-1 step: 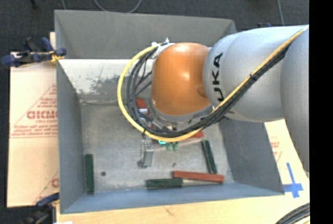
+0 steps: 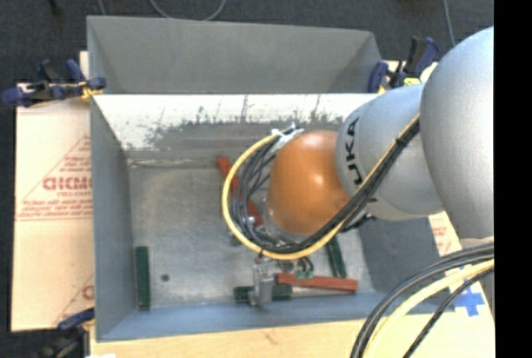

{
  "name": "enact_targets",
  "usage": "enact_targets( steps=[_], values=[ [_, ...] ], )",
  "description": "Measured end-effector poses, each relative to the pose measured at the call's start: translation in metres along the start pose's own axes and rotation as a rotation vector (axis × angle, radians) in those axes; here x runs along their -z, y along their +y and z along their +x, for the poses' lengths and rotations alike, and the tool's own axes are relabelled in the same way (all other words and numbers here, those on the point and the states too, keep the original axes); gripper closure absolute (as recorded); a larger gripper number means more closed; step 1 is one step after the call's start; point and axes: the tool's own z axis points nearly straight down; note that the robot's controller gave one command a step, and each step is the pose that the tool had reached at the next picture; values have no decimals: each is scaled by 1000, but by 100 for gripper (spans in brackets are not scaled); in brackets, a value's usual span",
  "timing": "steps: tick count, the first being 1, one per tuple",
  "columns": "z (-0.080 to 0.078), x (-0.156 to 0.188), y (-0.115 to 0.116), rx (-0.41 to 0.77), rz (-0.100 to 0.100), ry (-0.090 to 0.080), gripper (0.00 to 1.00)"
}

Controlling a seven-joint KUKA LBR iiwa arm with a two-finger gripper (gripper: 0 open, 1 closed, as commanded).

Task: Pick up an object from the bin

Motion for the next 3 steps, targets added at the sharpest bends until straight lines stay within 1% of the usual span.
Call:
enact_targets(
  steps=[1,2,3],
  values=[
    [-10,-10,-50,190,0,-11,0],
    [-32,45,-125,120,5,-17,0],
    [-59,-11,-161,181,1,-9,0]
  ],
)
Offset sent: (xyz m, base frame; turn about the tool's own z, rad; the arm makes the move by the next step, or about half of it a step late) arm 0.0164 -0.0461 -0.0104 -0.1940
